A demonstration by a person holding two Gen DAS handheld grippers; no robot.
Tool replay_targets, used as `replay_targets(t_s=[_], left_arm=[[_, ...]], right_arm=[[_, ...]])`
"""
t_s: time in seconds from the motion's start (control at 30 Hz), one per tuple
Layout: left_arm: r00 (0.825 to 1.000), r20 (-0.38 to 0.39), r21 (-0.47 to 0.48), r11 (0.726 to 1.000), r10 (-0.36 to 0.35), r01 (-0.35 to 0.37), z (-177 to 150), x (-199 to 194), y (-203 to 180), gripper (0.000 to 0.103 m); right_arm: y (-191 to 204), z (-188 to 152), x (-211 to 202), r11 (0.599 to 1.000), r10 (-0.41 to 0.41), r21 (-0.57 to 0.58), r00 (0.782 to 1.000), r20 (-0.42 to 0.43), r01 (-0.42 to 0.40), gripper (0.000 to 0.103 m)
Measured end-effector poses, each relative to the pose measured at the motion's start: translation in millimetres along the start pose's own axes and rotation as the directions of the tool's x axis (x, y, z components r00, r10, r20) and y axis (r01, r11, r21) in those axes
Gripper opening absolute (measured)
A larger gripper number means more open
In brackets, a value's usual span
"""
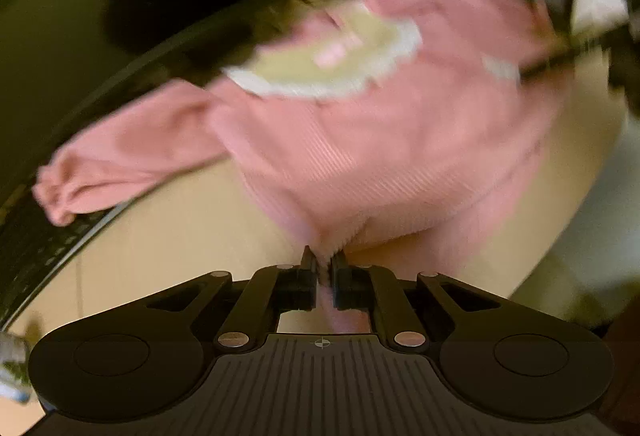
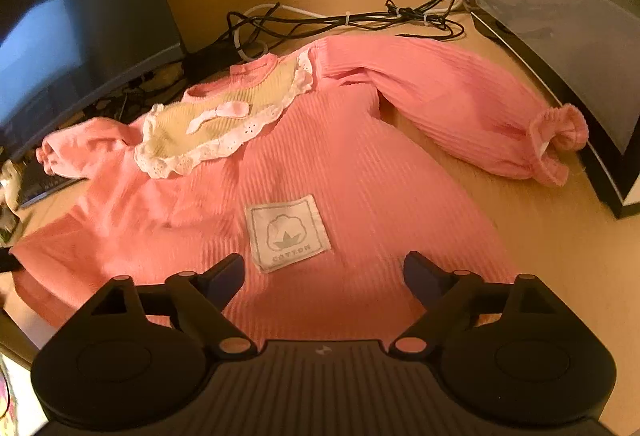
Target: Fold clothes
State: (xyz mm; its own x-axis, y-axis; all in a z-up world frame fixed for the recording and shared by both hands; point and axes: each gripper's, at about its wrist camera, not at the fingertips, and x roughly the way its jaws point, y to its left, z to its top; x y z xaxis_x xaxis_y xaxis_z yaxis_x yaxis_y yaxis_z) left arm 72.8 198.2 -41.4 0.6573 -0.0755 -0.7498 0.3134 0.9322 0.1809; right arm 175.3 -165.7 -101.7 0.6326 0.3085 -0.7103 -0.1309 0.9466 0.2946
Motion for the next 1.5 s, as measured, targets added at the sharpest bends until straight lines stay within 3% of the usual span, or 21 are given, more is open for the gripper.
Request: replay_targets(t_s=[0.1, 0.23, 0.3, 0.37, 0.4, 0.47, 0.53, 0.6, 0.67, 0.73, 0.83, 0.97, 1.03, 1.13, 1.17, 1.23, 1.3, 1.33, 1.37, 1.43, 1.5], left_arm=[[0.999, 0.026, -0.097, 0.995, 0.032, -0.029, -7, -34, 24, 0.008], [0.998, -0.049, -0.204, 0.977, 0.050, -0.059, -37, -41, 49, 0.015], [0.998, -0.063, -0.274, 0.961, 0.023, -0.040, -48, -41, 59, 0.033], [0.999, -0.016, -0.333, 0.942, -0.037, 0.030, -46, -44, 58, 0.061], [0.998, 0.009, -0.362, 0.930, -0.066, 0.065, -45, -45, 58, 0.065], [0.991, 0.053, -0.395, 0.910, -0.120, 0.131, -42, -46, 55, 0.075], [0.980, 0.086, -0.391, 0.898, -0.179, 0.199, -34, -43, 47, 0.081], [0.954, 0.139, -0.449, 0.841, -0.267, 0.301, -35, -37, 39, 0.088], [0.916, 0.198, -0.534, 0.745, -0.350, 0.400, -38, -25, 35, 0.093], [0.891, 0.229, -0.604, 0.661, -0.391, 0.445, -41, -9, 32, 0.094], [0.886, 0.241, -0.643, 0.619, -0.396, 0.451, -40, 11, 28, 0.095], [0.897, 0.231, -0.701, 0.575, -0.377, 0.422, -33, 36, 31, 0.096], [0.909, 0.231, -0.707, 0.582, -0.346, 0.402, -28, 40, 35, 0.096], [0.929, 0.281, -0.695, 0.616, -0.242, 0.371, -24, 24, 44, 0.096], [0.931, 0.303, -0.693, 0.625, -0.202, 0.361, -23, 16, 48, 0.096], [0.932, 0.333, -0.693, 0.633, -0.143, 0.345, -22, 0, 58, 0.097], [0.935, 0.339, -0.684, 0.654, -0.107, 0.323, -23, -12, 62, 0.099], [0.943, 0.316, -0.669, 0.679, -0.110, 0.303, -25, -11, 58, 0.099], [0.950, 0.292, -0.652, 0.704, -0.111, 0.283, -26, -11, 53, 0.099], [0.963, 0.243, -0.614, 0.751, -0.113, 0.243, -29, -10, 44, 0.099], [0.975, 0.194, -0.572, 0.795, -0.111, 0.204, -32, -9, 34, 0.093]], right_arm=[[-3, 0, 0, 0.999, 0.035, 0.033, 0.999, -0.003, -0.035, 0.103], [-1, 1, 2, 0.999, 0.030, 0.035, 0.999, -0.013, -0.029, 0.103], [2, 2, 1, 0.999, 0.019, 0.038, 1.000, -0.022, -0.018, 0.103], [6, 3, -5, 0.999, -0.017, 0.050, 0.999, -0.041, 0.019, 0.103], [9, 2, -12, 0.998, -0.012, 0.054, 0.999, -0.042, 0.015, 0.103], [4, -1, -35, 0.992, 0.078, 0.103, 0.997, -0.029, -0.075, 0.103], [-14, -7, -51, 0.946, 0.193, 0.270, 0.981, -0.020, -0.181, 0.102], [-39, -15, -53, 0.829, 0.284, 0.499, 0.959, 0.012, -0.251, 0.099], [-54, -24, -45, 0.717, 0.313, 0.641, 0.948, 0.054, -0.273, 0.097], [-59, -28, -38, 0.663, 0.324, 0.692, 0.943, 0.081, -0.287, 0.097], [-53, -23, -27, 0.681, 0.307, 0.678, 0.948, 0.081, -0.278, 0.097], [-48, -16, -17, 0.718, 0.276, 0.642, 0.957, 0.093, -0.270, 0.097], [-45, -10, -22, 0.744, 0.289, 0.584, 0.944, 0.160, -0.326, 0.097], [-46, -1, -29, 0.735, 0.322, 0.554, 0.920, 0.224, -0.392, 0.097], [-44, 2, -32, 0.741, 0.324, 0.546, 0.921, 0.218, -0.390, 0.097], [-35, 5, -37, 0.806, 0.291, 0.495, 0.946, 0.144, -0.323, 0.091], [-16, 1, -39, 0.897, 0.240, 0.374, 0.970, 0.041, -0.238, 0.063], [-5, -2, -37, 0.923, 0.229, 0.319, 0.974, -0.003, -0.216, 0.057], [5, -7, -33, 0.928, 0.248, 0.296, 0.968, -0.042, -0.225, 0.051], [25, -15, -22, 0.912, 0.319, 0.300, 0.944, -0.087, -0.280, 0.051], [56, -14, -15, 0.937, 0.321, 0.175, 0.942, -0.101, -0.301, 0.051]])
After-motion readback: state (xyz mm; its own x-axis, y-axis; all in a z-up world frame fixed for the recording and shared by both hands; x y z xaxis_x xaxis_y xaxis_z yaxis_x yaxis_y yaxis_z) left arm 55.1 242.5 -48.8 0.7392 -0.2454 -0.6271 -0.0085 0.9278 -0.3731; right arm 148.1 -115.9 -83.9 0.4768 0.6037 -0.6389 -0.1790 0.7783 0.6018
